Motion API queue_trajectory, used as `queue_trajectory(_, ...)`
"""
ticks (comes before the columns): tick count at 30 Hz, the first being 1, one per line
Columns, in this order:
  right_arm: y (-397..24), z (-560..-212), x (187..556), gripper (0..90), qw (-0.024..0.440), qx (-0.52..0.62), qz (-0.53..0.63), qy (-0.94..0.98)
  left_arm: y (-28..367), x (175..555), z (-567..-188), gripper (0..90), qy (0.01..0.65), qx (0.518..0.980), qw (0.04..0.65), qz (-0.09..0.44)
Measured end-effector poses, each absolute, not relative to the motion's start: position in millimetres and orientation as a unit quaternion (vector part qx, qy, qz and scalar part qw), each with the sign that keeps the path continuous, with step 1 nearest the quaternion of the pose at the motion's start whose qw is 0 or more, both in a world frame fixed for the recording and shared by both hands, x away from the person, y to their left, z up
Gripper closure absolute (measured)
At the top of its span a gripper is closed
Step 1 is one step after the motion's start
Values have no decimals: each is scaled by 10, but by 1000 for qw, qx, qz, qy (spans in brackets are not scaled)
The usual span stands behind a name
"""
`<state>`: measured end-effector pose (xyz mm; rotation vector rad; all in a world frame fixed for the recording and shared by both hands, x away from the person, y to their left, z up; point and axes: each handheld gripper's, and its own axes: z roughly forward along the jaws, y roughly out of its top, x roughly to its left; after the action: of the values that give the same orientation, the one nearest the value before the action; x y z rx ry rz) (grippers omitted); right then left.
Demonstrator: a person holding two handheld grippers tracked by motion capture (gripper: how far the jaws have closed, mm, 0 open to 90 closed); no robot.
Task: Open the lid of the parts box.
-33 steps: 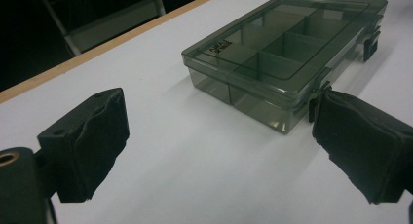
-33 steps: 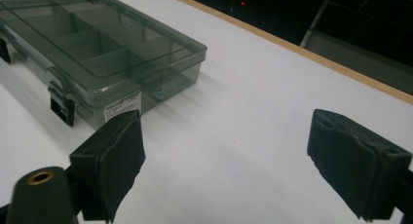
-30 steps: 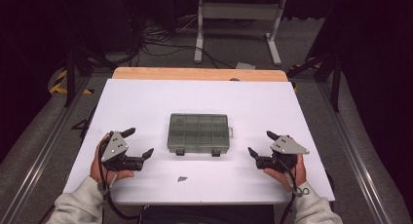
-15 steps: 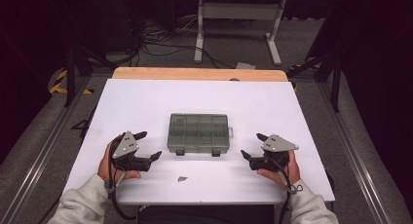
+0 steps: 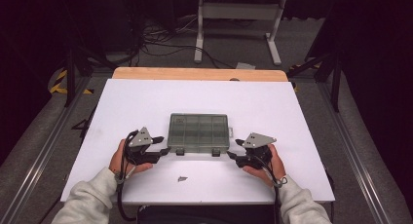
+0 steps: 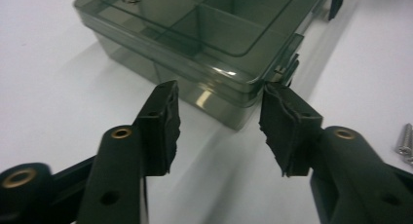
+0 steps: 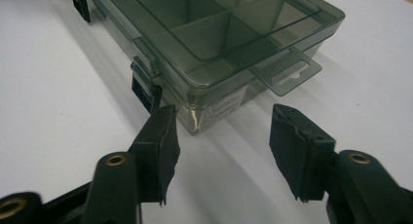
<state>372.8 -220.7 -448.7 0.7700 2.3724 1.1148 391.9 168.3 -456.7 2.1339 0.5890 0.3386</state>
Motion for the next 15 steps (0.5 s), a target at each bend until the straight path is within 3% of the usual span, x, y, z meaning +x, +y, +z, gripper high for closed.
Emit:
queue_trajectory(8,-2169,-4519,3780,606,177,271,407,854,1624,3959,-4570,574,231,863,431,127)
queue_trajectory(15,-2162,-4515,3791,627,181,273,404,854,1601,3968,-4552,630,224,860,440,125)
